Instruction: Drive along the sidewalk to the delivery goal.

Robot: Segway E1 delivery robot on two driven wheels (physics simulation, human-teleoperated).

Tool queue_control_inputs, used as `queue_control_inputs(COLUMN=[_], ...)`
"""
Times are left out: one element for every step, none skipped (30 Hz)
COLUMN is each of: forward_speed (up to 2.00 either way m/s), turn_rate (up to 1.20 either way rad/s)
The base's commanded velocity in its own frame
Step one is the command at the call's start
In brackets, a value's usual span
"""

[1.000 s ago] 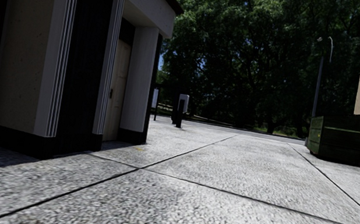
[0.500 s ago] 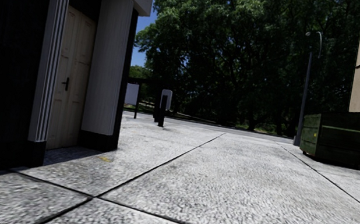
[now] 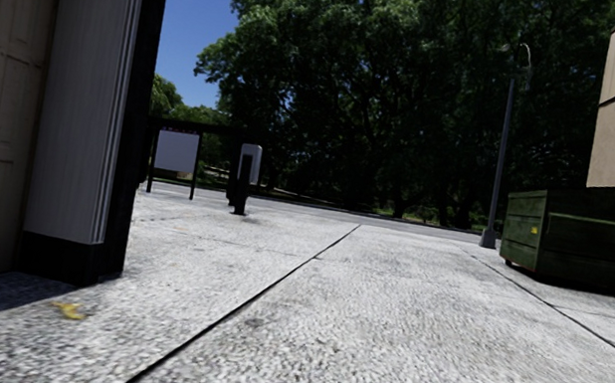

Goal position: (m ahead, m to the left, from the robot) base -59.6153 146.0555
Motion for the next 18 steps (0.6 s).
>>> queue_control_inputs(forward_speed=[2.00, 2.00, 2.00, 2.00, 2.00, 2.00, 2.00, 2.00, 2.00, 2.00, 2.00, 2.00, 2.00, 2.00, 2.00, 2.00, 2.00, 2.00], turn_rate=[-0.29, -0.29, -0.12, 0.00, 0.00, 0.00, 0.00, 0.00, 0.00, 0.00, 0.00, 0.00, 0.00, 0.00, 0.00, 0.00, 0.00, 0.00])
